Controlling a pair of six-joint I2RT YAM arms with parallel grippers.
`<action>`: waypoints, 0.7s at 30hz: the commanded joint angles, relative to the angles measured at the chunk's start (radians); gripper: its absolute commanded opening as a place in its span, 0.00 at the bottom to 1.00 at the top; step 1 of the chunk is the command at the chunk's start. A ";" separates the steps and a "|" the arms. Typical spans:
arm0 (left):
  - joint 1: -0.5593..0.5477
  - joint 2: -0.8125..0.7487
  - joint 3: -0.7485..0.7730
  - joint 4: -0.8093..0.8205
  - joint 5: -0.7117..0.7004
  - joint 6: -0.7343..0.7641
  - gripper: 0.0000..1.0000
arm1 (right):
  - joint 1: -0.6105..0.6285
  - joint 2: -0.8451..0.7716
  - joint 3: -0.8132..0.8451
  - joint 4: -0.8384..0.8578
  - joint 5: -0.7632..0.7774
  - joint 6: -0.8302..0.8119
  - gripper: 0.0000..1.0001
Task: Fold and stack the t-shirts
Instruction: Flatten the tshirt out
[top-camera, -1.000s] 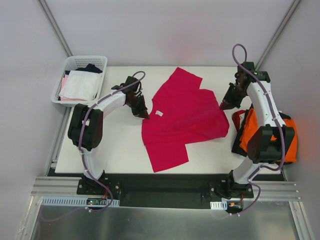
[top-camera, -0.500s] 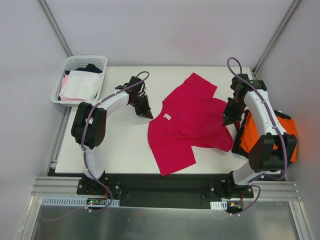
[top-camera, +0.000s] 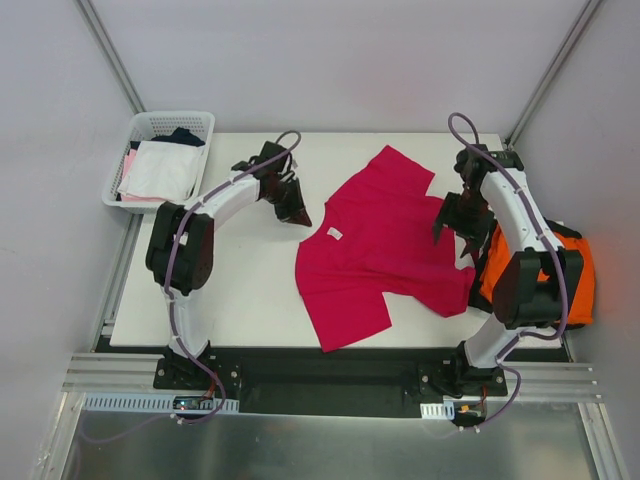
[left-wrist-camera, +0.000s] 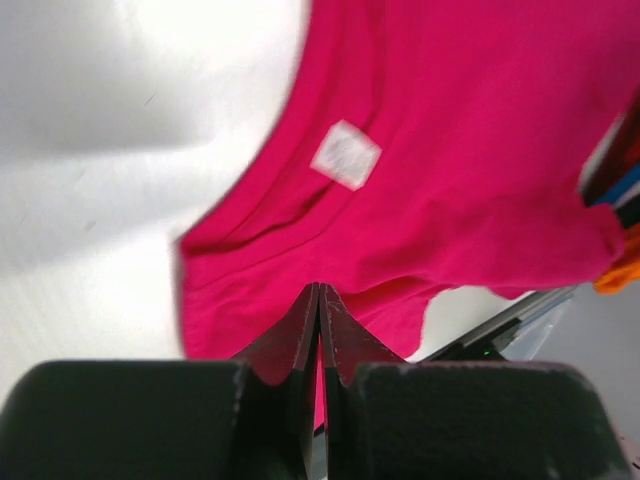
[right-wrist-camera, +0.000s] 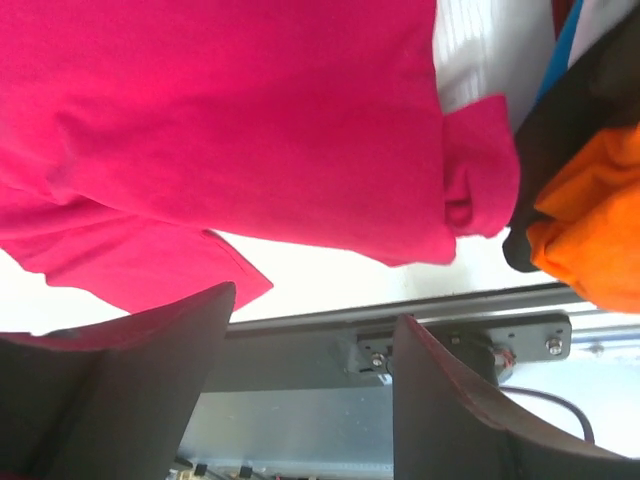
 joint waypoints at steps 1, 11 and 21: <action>-0.035 0.062 0.194 0.026 0.113 0.038 0.01 | 0.009 -0.018 0.079 0.005 -0.070 -0.002 0.47; -0.138 0.380 0.503 0.032 0.228 0.018 0.00 | 0.106 0.057 0.081 0.085 -0.161 0.018 0.01; -0.115 0.539 0.575 0.059 0.116 -0.026 0.00 | 0.206 0.103 0.082 0.055 -0.179 0.003 0.01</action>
